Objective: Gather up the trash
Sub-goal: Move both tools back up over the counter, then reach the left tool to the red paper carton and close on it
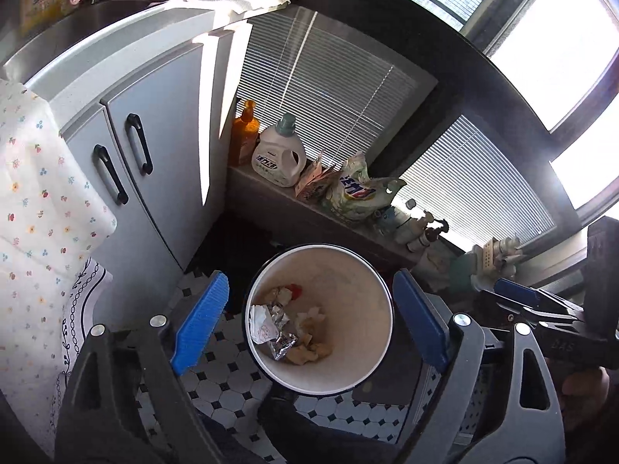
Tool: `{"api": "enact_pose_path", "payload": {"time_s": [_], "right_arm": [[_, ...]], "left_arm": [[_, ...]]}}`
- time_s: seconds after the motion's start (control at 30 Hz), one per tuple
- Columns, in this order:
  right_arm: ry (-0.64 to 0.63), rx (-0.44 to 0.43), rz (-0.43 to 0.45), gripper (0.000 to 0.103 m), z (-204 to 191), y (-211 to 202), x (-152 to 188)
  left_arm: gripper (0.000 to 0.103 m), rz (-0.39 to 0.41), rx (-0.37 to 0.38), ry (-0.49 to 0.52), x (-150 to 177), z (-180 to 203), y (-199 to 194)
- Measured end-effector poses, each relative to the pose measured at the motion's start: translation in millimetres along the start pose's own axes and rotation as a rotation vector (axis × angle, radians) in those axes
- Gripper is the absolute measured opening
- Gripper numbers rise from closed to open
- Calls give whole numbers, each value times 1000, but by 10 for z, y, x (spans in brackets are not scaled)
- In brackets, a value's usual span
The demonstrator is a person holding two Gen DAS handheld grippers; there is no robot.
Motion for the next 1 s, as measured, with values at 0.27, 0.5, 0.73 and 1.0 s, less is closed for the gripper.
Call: {"api": "enact_pose_path", "payload": {"time_s": [0.27,0.5,0.73,1.0], "right_arm": [[-106,-77,41,88,-817,-123,-169],[-201,-152,83,95,-1637,-305,-200],[-272,-217,118,95,-2370,-484,-168],[-349,-268,140,95,-3138,-656,-59]], "left_arm": [[89,120,-102,-86,-11,-579,-763],[94,218,-183,-162,136,-1087,-1457],[96,318,-263,-247,315,-1661,-2156],[96,409,-330,-319,552,-2222,-2852]]}}
Point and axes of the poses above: each gripper's, at about its wrist camera, not at the fingertips, and y roughly the way its jaws point, z to its right, x to its underside, the point moved 5 cm from there along y, roughly the way its jaws point, and after that the axes turned 10 degrees about x, right-handed, at the moved point
